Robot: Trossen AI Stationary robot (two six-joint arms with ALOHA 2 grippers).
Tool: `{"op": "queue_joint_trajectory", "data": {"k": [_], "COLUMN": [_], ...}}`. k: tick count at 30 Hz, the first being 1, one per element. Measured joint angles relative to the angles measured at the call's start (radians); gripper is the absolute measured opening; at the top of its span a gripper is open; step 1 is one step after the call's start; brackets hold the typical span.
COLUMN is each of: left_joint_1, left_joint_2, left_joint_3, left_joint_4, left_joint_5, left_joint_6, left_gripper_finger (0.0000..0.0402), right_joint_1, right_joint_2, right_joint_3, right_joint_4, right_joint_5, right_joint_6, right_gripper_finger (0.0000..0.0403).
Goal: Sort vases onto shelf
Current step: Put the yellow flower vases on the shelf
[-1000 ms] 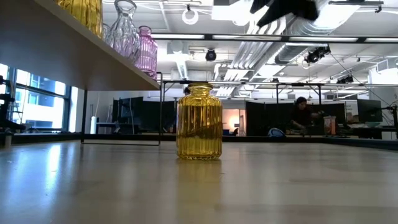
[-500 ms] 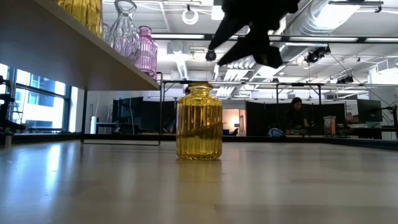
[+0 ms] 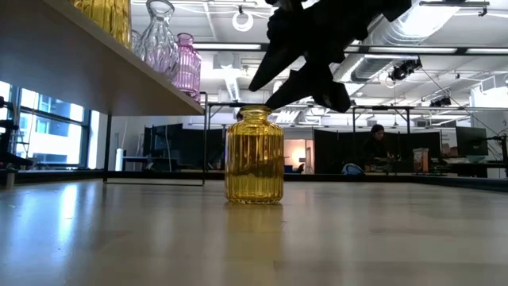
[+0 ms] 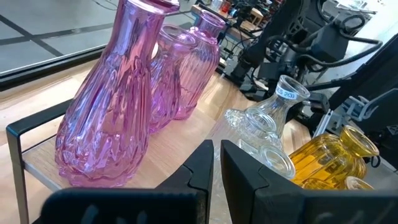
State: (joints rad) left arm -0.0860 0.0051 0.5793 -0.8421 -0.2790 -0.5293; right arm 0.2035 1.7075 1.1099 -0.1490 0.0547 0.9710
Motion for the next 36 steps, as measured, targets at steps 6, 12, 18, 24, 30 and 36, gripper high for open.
{"op": "queue_joint_trajectory", "data": {"k": [6, 12, 18, 24, 30, 36], "left_joint_1": [0.0, 0.0, 0.0, 0.0, 0.0, 0.0], "left_joint_2": [0.0, 0.0, 0.0, 0.0, 0.0, 0.0], "left_joint_3": [0.0, 0.0, 0.0, -0.001, -0.001, -0.001], "left_joint_4": [0.0, 0.0, 0.001, 0.001, 0.001, 0.001], "left_joint_5": [0.0, 0.0, 0.0, -0.001, -0.001, -0.001], "left_joint_6": [0.001, 0.002, 0.002, 0.002, 0.002, 0.002], "left_gripper_finger": [0.0021, 0.0021, 0.0021, 0.0021, 0.0021, 0.0021], "right_joint_1": [0.0, 0.0, 0.0, 0.0, 0.006, 0.007], "right_joint_2": [0.016, 0.028, 0.062, 0.062, 0.067, 0.067], "right_joint_3": [0.0, 0.0, 0.001, 0.002, 0.002, 0.002], "right_joint_4": [0.015, -0.015, 0.024, 0.024, 0.042, 0.039], "right_joint_5": [-0.003, -0.004, -0.028, -0.046, -0.057, -0.054], "right_joint_6": [0.016, 0.016, 0.016, 0.016, 0.016, 0.017], "right_gripper_finger": [0.0123, 0.0118, 0.0095, 0.0073, 0.0067, 0.0067]}}
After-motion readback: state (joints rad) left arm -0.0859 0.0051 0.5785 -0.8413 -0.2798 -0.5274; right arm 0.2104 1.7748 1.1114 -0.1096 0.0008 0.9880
